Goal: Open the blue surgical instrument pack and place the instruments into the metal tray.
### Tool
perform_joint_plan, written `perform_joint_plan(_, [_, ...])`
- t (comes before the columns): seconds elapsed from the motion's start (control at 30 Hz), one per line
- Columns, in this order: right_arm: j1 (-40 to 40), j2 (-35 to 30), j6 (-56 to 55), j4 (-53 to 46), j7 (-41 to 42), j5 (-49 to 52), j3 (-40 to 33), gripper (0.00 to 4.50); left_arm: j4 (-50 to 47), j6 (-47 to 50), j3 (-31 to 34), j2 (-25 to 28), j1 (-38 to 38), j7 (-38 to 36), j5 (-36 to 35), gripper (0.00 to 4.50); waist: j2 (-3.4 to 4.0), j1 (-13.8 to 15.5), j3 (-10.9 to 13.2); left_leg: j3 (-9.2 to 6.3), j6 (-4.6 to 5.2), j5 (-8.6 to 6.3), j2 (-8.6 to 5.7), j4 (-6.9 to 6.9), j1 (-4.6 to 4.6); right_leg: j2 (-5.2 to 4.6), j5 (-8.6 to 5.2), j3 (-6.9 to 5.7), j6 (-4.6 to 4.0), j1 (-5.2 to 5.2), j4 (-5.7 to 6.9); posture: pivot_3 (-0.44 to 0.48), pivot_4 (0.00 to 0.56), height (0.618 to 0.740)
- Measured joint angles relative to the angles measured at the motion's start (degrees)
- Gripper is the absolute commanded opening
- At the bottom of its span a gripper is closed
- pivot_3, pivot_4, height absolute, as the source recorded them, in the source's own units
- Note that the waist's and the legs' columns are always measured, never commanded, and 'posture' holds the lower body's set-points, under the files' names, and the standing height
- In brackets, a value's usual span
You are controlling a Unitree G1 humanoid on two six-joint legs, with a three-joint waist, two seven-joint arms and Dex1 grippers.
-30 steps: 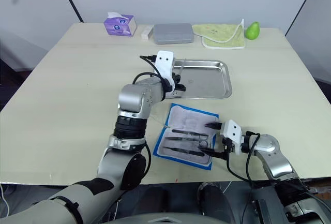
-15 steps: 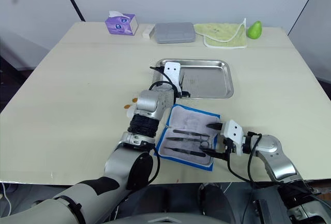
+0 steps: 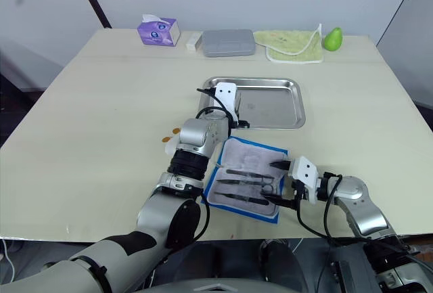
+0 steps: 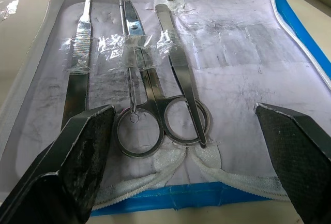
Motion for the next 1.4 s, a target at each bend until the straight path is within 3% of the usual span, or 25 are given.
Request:
perform_joint_plan(0.23, [0.2,0.0,-0.07,-0.04,-0.15,0.0,-0.01,4.5,0.15,0.25,0.03,-0.05,-1.33,0.12,-1.08,0.02,0.0,0.0,0.0,0.0,-0.01,0.0,-0.01,0.0,0.01,0.0,0.0,0.0,0.01,0.0,0.0,0.0,0.15,0.736])
perform_joint_plan(0.37, [0.36,0.01,-0.29,-0.07,-0.34,0.0,-0.07,4.5,0.19,0.4,0.1,-0.05,-1.34,0.11,-1.68,1.95,0.0,0.01,0.0,0.0,-0.01,0.0,-0.01,0.0,0.01,0.0,-0.01,0.0,0.02,0.01,0.0,0.0,0.15,0.736])
perform_joint_plan(0.4, [0.36,0.02,-0.4,-0.02,-0.34,0.0,-0.07,4.5,0.19,0.43,0.14,-0.05,-1.34,0.12,-1.93,2.22,0.0,0.01,0.0,0.0,-0.01,0.0,-0.01,0.0,0.01,0.0,-0.01,0.0,0.02,0.01,0.0,0.0,0.15,0.736])
perform_joint_plan(0.73, [-0.16,0.63,-1.41,1.32,0.04,0.0,-0.06,4.5,-4.37,-0.13,-0.07,0.27,-0.95,-4.8,-4.79,2.22,0.0,-0.18,0.0,0.0,-0.11,0.06,-0.01,0.0,0.04,0.0,0.0,0.0,0.02,0.02,0.01,0.0,0.15,0.736])
perform_joint_plan(0.93, [-0.42,0.88,-1.54,1.52,0.11,0.0,0.08,4.5,-18.73,-5.8,-3.14,7.1,6.53,-25.04,-12.65,2.22,0.11,-0.4,0.03,0.0,-0.4,0.22,0.0,-0.14,0.07,-0.03,0.01,0.01,-0.01,0.0,0.03,0.0,0.15,0.736])
perform_joint_plan(0.97, [-0.4,1.36,-1.78,1.67,0.01,0.0,0.13,4.5,-24.17,-9.24,-5.18,13.2,10.17,-36.21,-16.4,2.22,0.23,-0.71,0.04,0.06,-0.46,0.25,0.03,-0.19,0.13,-0.01,0.01,0.07,-0.03,0.0,0.05,0.0,0.15,0.736])
perform_joint_plan(1.03, [-0.27,1.39,-2.1,1.76,0.06,0.0,0.03,4.5,-27.88,-14.13,-5.18,19.81,14.32,-47.48,-19.3,2.22,0.46,-0.66,0.01,0.04,-0.52,0.28,0.03,-0.23,0.16,-0.01,0.0,0.05,-0.05,0.0,0.05,0.0,0.15,0.736])
perform_joint_plan(1.17, [0.12,1.21,-2.54,2.37,0.24,0.0,-0.54,4.5,-28.47,-19.27,-6.5,30.79,19.35,-63.74,-21.58,2.22,0.19,-0.11,-0.12,-0.03,-0.46,0.26,0.04,-0.17,0.1,-0.04,-0.13,-0.05,-0.29,0.01,0.03,0.0,0.15,0.736])
perform_joint_plan(1.27, [0.16,1.55,-2.96,2.56,0.41,0.01,-0.6,4.5,-28.28,-21.44,-6.49,35.12,21.52,-72.08,-24.22,2.22,0.12,-0.19,-0.13,-0.04,-0.43,0.25,0.06,-0.17,0.07,-0.1,-0.14,-0.03,-0.29,-0.02,0.01,0.0,0.15,0.736])
perform_joint_plan(1.37, [0.16,1.68,-3.16,2.47,0.53,0.01,-0.58,4.5,-28.16,-21.65,-5.04,38.56,23.17,-77.56,-26.74,2.99,0.16,-0.3,-0.08,-0.02,-0.42,0.25,0.29,-0.21,0.03,-0.07,-0.15,-0.03,-0.3,-0.08,0.01,0.0,0.15,0.736])
perform_joint_plan(1.4, [0.39,1.73,-2.99,2.04,0.38,0.02,-0.59,4.5,-28.1,-21.73,-4.32,41.77,24.47,-81.43,-28.23,3.52,0.2,-0.35,-0.03,0.0,-0.41,0.24,0.35,-0.21,0.02,0.0,-0.15,-0.03,-0.32,-0.1,0.01,0.0,0.15,0.736])
